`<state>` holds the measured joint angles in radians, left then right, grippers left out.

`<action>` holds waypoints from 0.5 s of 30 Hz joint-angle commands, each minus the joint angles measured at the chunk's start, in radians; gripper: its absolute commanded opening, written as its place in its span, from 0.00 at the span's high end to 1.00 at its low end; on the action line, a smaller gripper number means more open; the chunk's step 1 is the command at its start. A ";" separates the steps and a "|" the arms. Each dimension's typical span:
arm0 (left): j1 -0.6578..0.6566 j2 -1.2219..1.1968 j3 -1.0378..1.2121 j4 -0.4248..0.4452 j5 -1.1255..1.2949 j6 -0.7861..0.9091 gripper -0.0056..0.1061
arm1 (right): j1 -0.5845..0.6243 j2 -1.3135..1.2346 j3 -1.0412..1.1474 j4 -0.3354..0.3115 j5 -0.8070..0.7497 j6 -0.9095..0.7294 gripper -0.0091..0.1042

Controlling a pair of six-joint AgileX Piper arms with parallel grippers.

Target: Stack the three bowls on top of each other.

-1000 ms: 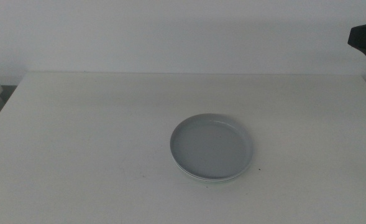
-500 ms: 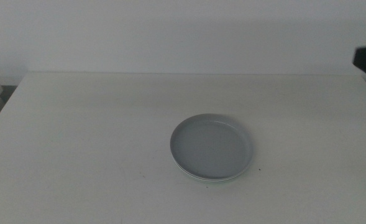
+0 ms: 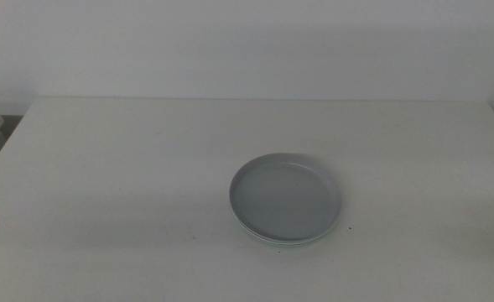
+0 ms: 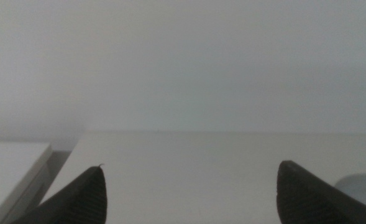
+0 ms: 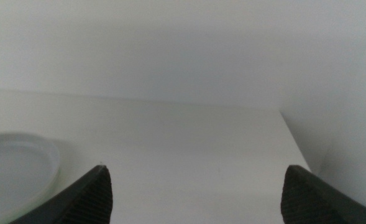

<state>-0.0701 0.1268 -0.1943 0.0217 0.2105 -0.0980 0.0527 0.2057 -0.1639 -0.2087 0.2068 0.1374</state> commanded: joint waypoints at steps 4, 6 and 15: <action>0.003 -0.127 0.154 -0.015 -0.036 -0.008 0.11 | -0.013 -0.191 0.136 -0.013 0.037 -0.004 0.10; 0.003 -0.127 0.194 -0.033 -0.078 -0.008 0.11 | -0.013 -0.206 0.149 -0.003 0.106 -0.004 0.10; 0.003 -0.127 0.194 -0.033 -0.079 -0.008 0.11 | -0.013 -0.206 0.153 0.022 0.057 -0.004 0.10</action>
<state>-0.0695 0.0053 0.0000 0.0000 0.1488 -0.0999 0.0475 0.0042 -0.0149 -0.1900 0.2826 0.1374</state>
